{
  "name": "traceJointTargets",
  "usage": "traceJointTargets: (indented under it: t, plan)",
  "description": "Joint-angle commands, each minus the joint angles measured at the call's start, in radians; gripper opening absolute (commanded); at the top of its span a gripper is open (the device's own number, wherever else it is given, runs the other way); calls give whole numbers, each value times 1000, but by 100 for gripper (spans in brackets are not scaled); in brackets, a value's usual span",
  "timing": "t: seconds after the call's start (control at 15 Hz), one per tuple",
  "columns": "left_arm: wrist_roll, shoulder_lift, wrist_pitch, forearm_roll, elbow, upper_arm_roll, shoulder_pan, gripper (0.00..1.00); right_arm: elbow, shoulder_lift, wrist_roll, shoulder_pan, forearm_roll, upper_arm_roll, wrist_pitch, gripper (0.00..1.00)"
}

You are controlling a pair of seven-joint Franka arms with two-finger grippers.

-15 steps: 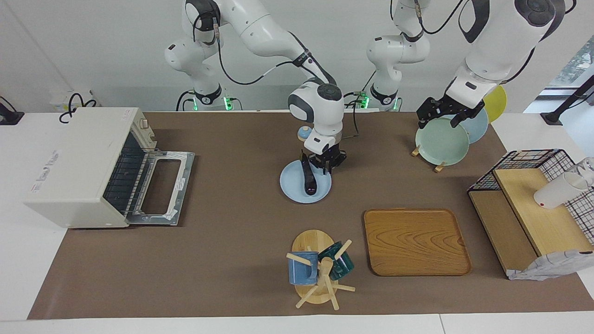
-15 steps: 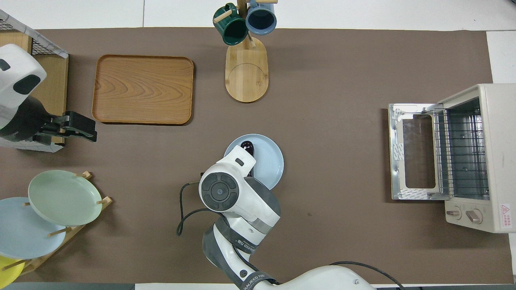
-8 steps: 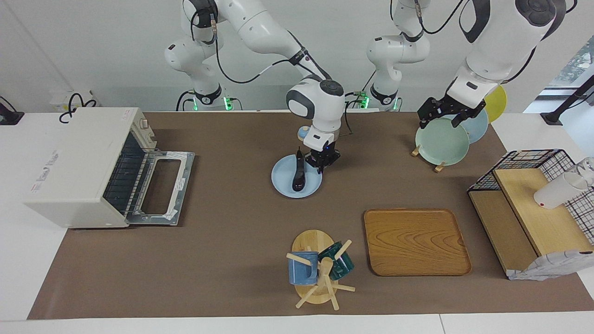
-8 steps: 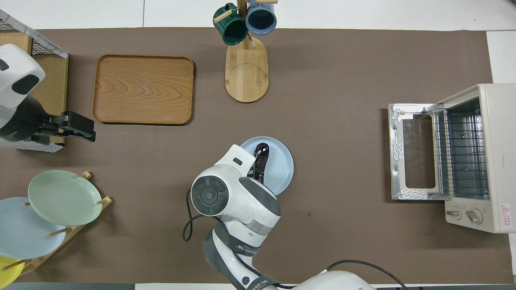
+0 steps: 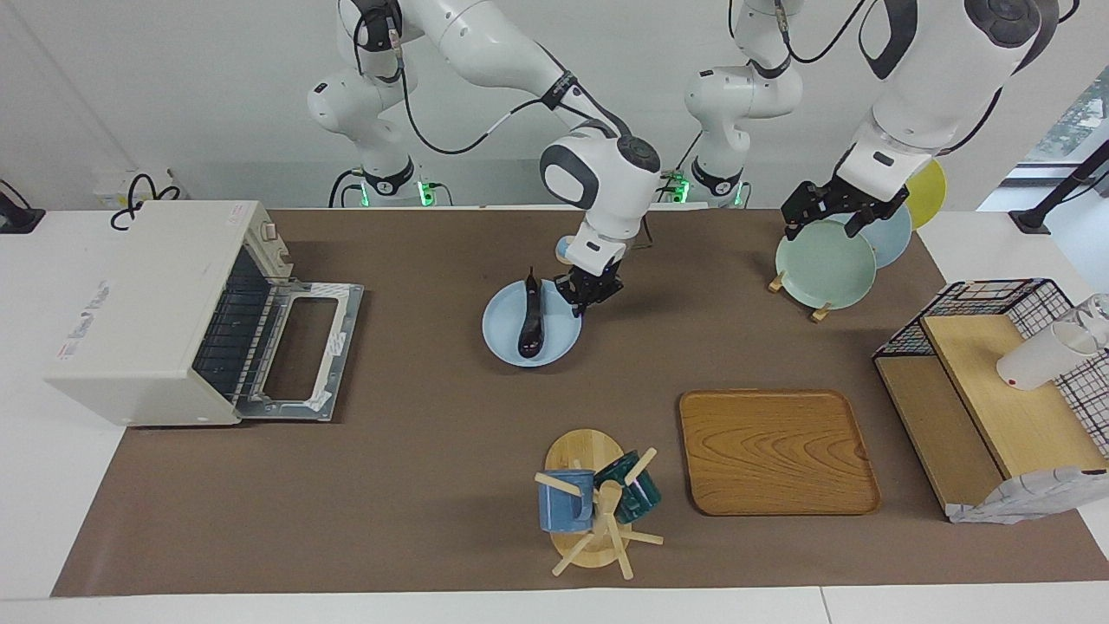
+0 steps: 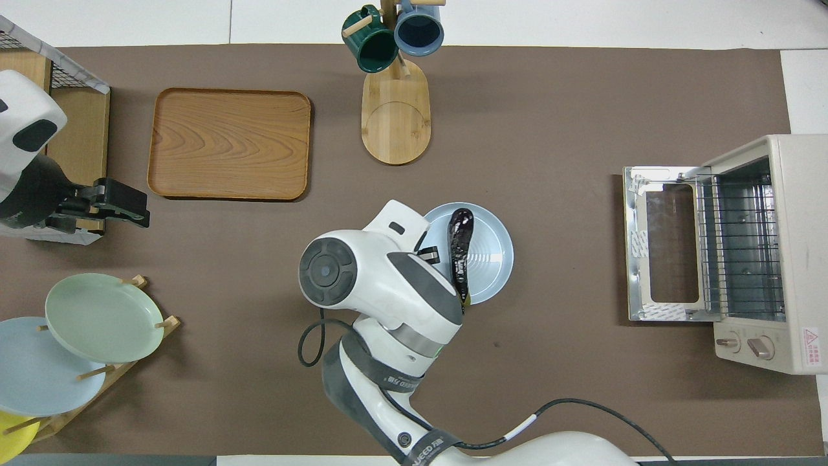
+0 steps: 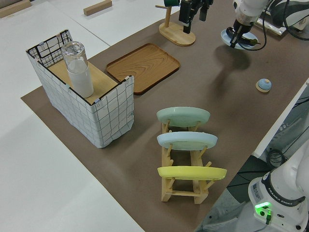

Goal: Put eggplant into oven
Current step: 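Carry the eggplant with the right gripper into the open oven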

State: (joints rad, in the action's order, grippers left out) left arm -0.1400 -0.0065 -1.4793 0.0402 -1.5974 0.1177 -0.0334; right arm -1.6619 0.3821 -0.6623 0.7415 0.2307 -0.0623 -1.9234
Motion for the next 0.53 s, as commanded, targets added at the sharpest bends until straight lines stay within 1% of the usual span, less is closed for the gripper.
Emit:
traceJointTargets:
  t: [0.0, 0.2, 0.33, 0.47]
  plan:
    - [11, -7, 17, -17, 8, 10, 13, 100, -163, -159, 55, -105, 21, 15, 1, 0]
    - [11, -7, 16, -17, 8, 10, 13, 100, -292, -264, 119, -195, 22, 13, -6, 0]
    - [11, -7, 16, -17, 8, 10, 13, 100, -324, -296, 164, -250, 45, 13, 0, 0]
    - [11, -7, 16, -17, 8, 10, 12, 100, -383, -336, 228, -330, 77, 13, -9, 0]
